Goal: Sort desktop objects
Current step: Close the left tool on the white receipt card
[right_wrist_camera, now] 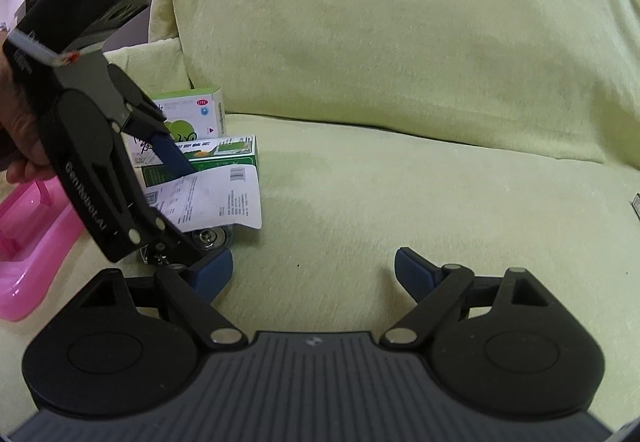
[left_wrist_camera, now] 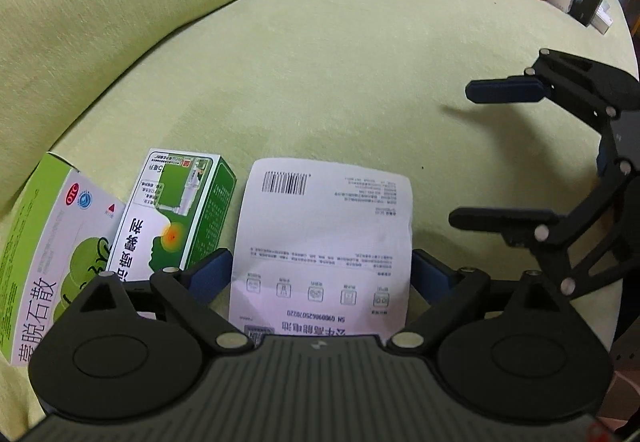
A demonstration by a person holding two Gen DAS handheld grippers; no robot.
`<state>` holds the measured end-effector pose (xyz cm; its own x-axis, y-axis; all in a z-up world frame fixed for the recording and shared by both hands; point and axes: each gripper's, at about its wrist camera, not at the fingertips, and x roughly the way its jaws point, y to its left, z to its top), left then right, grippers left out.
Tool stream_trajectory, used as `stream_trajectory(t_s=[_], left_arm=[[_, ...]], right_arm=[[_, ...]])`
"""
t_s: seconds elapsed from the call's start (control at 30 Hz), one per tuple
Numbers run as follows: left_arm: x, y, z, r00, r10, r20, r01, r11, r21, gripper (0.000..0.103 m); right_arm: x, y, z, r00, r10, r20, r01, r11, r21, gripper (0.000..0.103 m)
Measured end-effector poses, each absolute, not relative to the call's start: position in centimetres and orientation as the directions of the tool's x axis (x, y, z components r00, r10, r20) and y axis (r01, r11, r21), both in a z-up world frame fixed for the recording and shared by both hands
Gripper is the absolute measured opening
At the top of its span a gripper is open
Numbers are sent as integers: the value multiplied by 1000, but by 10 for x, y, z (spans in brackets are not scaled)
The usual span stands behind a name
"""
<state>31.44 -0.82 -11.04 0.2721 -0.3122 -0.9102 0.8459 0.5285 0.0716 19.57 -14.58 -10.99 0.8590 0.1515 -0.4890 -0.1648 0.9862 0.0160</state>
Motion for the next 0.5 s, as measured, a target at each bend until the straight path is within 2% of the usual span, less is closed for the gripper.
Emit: stream_trajectory(t_s=[0.2, 0.27, 0.5], left_arm=[[324, -14, -107, 257, -325, -910, 848, 528, 50, 94], [326, -15, -106, 258, -324, -910, 843, 536, 49, 87], [323, -17, -104, 268, -299, -916, 844, 531, 73, 86]], right_arm=[[195, -146, -110, 862, 145, -486, -161, 987, 8, 86], [195, -146, -109, 861, 147, -486, -164, 986, 9, 86], [194, -146, -109, 859, 156, -488, -176, 984, 5, 86]])
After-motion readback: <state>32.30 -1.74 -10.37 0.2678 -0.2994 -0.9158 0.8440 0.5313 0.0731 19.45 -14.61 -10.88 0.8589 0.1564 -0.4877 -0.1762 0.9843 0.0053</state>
